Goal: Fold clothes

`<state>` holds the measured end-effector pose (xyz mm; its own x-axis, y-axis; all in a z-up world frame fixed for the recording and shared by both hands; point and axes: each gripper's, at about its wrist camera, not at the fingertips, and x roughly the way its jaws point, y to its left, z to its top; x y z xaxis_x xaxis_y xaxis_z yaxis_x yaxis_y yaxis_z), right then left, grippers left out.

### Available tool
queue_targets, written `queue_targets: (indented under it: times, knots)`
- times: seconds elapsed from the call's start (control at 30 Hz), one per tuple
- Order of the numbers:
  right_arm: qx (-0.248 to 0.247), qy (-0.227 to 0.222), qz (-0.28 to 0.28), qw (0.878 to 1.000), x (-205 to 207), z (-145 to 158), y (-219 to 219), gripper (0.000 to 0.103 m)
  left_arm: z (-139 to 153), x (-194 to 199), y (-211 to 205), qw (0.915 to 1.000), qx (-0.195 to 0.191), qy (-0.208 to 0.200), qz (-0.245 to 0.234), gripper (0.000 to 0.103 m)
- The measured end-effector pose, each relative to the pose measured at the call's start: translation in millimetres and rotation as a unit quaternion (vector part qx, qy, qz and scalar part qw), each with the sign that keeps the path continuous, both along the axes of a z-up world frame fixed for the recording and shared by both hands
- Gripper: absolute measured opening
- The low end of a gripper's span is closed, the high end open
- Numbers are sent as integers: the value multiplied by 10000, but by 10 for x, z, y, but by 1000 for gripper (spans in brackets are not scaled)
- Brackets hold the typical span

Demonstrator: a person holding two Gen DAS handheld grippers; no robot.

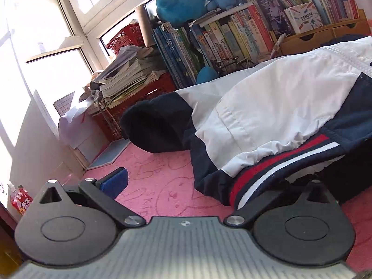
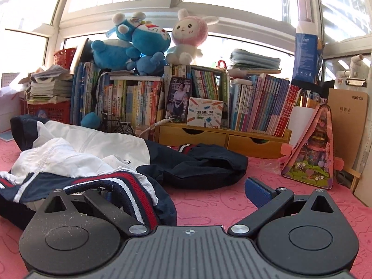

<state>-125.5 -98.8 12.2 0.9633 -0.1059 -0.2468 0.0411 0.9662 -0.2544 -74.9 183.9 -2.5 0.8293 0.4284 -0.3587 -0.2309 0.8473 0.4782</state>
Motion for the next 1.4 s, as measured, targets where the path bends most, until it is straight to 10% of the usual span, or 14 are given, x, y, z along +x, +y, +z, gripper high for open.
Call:
queue_targets:
  times: [0.17, 0.27, 0.5, 1.0, 1.4]
  knots:
    - [-2185, -214, 212, 9754, -290, -518, 71, 103, 323, -162, 210, 9972, -552, -234, 449, 103]
    - [-2471, -901, 119, 9647, -492, -297, 25, 103, 666, -391, 93, 9964, -491, -499, 486, 103]
    - [-1531, -1404, 468, 9771, -885, 526, -468, 103, 994, -796, -36, 9973, -360, -542, 337, 103]
    - [-1313, 463, 1565, 9778, -1220, -440, -213, 103, 12, -884, 254, 9826, -595, 1048, 1416, 103]
    - [-491, 1024, 1601, 9806, -1076, -475, -137, 103, -195, -1115, 369, 9892, -532, 961, 968, 103]
